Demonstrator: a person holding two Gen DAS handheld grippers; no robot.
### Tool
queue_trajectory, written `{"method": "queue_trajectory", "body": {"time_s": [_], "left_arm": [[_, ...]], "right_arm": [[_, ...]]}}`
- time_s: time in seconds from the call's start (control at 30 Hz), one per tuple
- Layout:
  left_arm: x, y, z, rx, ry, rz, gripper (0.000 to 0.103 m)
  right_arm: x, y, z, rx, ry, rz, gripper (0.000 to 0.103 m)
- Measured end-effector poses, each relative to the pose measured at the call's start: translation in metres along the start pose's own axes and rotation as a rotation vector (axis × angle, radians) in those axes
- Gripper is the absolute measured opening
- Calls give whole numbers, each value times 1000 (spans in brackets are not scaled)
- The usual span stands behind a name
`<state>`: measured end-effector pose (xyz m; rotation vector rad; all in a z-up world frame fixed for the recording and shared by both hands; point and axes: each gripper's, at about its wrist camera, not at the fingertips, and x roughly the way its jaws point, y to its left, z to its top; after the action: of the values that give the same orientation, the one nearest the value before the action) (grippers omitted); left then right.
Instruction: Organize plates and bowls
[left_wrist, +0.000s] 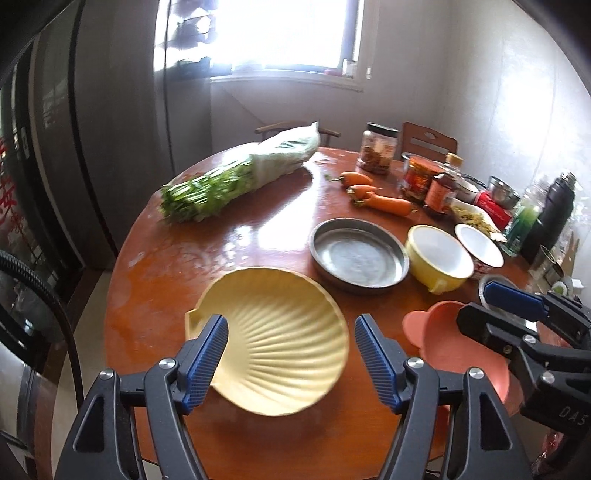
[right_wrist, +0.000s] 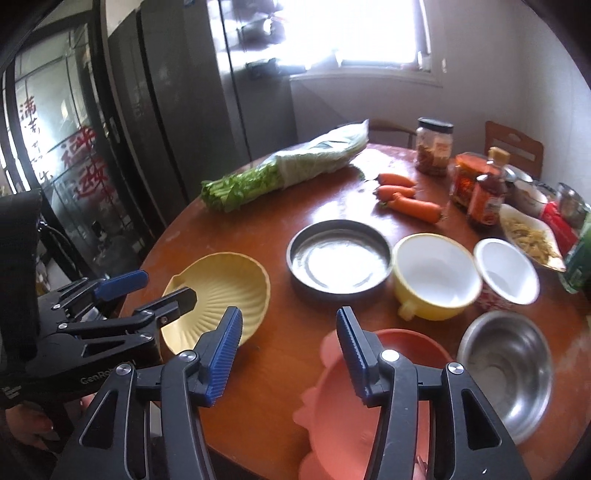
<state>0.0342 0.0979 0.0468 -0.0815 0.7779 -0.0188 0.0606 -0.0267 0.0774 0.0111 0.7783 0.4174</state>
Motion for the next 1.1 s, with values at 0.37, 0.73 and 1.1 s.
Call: {"method": "queue_trajectory", "body": {"time_s": [0.37, 0.73, 1.1], "left_arm": [[3, -61, -2, 75, 10, -70, 71], [29, -114, -5, 149, 81, -168, 71], [51, -118, -14, 163, 137, -152, 71]], "right_arm": [[-53, -47, -21, 81, -67, -71, 59], [-91, -99, -61, 195, -76, -206, 65], [-81, -110, -97, 258, -12, -197, 65]]}}
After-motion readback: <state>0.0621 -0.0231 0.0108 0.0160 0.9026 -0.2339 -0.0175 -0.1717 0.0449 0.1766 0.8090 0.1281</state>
